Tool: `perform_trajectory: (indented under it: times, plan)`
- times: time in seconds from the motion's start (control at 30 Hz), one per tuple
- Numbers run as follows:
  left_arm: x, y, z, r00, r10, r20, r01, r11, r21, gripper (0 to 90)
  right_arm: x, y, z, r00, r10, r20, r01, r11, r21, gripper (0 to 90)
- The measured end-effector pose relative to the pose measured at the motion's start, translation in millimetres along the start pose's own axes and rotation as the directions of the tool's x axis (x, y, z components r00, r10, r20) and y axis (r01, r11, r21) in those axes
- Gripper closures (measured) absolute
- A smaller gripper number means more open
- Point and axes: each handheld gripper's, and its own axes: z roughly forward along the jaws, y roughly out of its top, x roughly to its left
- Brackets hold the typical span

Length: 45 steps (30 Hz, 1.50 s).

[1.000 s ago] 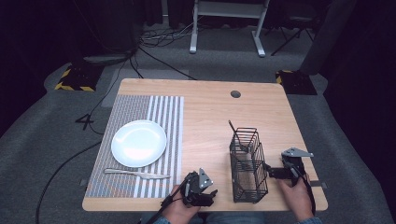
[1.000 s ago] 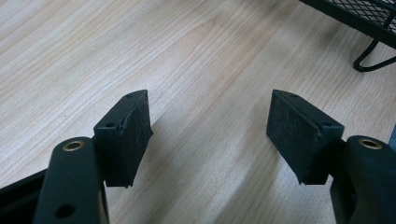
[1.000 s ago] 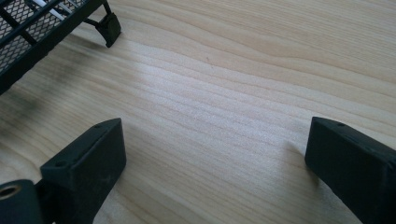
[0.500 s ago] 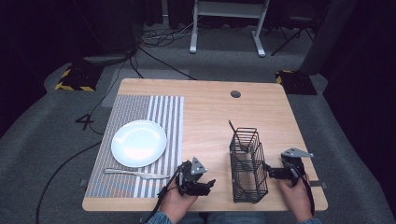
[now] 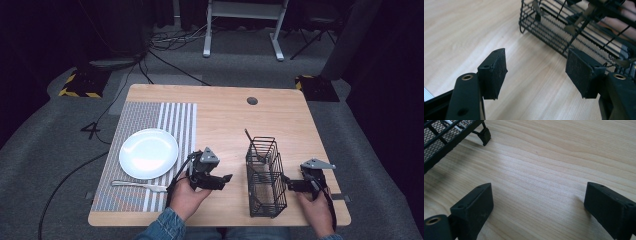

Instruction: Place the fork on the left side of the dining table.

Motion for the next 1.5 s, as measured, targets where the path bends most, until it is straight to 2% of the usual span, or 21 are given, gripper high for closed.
perform_trajectory:
  times: [0.13,0.23,0.27,0.3,0.43,0.5,0.57,0.77,1.1,1.3,1.5]
  plan:
    - [3.0,14.0,-5.1,1.0,0.005,-0.007,-0.006,0.9996,-0.028,34.4,0.1,-0.1,-0.2,1.0,-0.001,-0.001,0.001,1.0,0.001,9.2]
    - [5.3,19.9,-5.9,1.0,0.0,0.005,0.0,0.9992,-0.039,35.8,0.3,-0.1,-0.4,1.0,0.0,-0.002,0.0,1.0,0.001,9.5]
    - [9.4,24.0,-5.6,0.9989,-0.022,0.04,0.024,0.9979,-0.06,35.9,0.4,-0.2,-0.5,1.0,0.0,-0.002,0.0,1.0,0.0,9.7]
    - [11.9,26.2,-5.3,0.9983,-0.033,0.049,0.036,0.9975,-0.06,35.9,0.4,-0.2,-0.5,1.0,0.0,-0.002,0.0,1.0,0.0,9.8]
    - [18.9,35.0,-5.6,0.997,-0.071,0.03,0.073,0.995,-0.068,35.7,0.6,-0.4,-0.7,1.0,-0.001,-0.003,0.001,1.0,-0.002,10.5]
    - [22.5,38.3,-5.3,0.9953,-0.09,0.035,0.093,0.9925,-0.079,36.0,0.7,-0.4,-0.8,1.0,-0.001,-0.005,0.001,1.0,-0.002,10.8]
    - [23.9,41.6,-3.9,0.9953,-0.092,0.029,0.094,0.992,-0.085,37.3,0.6,-0.4,-0.9,1.0,-0.002,-0.005,0.002,1.0,-0.003,10.9]
    - [22.7,52.2,2.1,0.998,-0.062,-0.013,0.061,0.9941,-0.09,38.9,0.6,-0.5,-0.9,1.0,-0.006,-0.007,0.006,1.0,-0.004,11.4]
    - [13.0,75.1,17.4,0.999,-0.042,-0.019,0.039,0.9907,-0.13,41.9,0.7,-0.6,-1.2,0.9999,-0.011,-0.013,0.011,1.0,-0.007,12.6]
    - [12.2,86.7,24.7,0.998,-0.059,-0.022,0.056,0.9905,-0.126,49.2,0.9,-0.8,-1.6,0.9998,-0.012,-0.019,0.012,1.0,-0.009,13.5]
    - [12.7,97.1,34.1,0.9963,-0.085,0.009,0.086,0.9908,-0.105,56.7,0.9,-1.0,-1.8,0.9996,-0.012,-0.024,0.012,1.0,-0.011,14.2]
